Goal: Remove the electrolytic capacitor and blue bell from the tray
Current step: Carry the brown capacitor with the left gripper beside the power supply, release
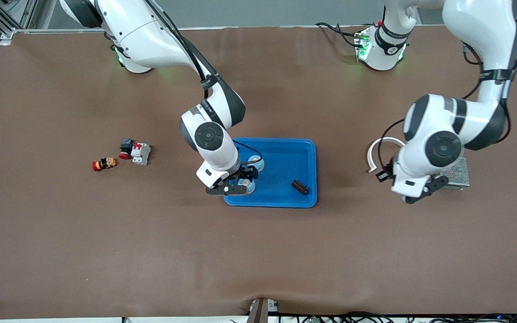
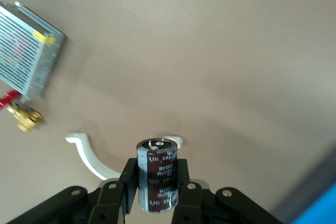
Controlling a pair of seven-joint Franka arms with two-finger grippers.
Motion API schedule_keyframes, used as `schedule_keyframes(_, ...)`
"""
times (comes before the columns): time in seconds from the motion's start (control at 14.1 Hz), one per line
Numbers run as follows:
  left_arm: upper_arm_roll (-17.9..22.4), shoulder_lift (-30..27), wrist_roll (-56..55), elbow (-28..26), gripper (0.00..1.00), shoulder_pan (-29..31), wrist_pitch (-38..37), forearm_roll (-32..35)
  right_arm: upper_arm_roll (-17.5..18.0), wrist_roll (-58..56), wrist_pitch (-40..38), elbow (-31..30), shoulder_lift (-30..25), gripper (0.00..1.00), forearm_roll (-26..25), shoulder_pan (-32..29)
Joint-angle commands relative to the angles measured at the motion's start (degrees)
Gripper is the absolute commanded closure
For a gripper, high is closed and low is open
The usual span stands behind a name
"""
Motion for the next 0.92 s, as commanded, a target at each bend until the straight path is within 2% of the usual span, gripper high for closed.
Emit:
schedule_keyframes(0.0,-0.53,-1.76,5.42,-3.62,1.0,2.95,0.67,3.71,-0.61,1.84,0.12,1.91,1.32,0.0,-1.06,0.64)
schedule_keyframes(0.5,-0.53,-1.5,8.25,-14.34,1.0,9.02,14.72,7.67,-0.7,4.38,3.02,3.84,4.39,0.0,-1.15,0.64)
schedule_keyframes(0.85,-0.61,0.52,8.25,-17.86,1.0,10.79,20.0,9.62,-0.7,4.47,3.11,4.72,5.45,0.0,-1.15,1.34)
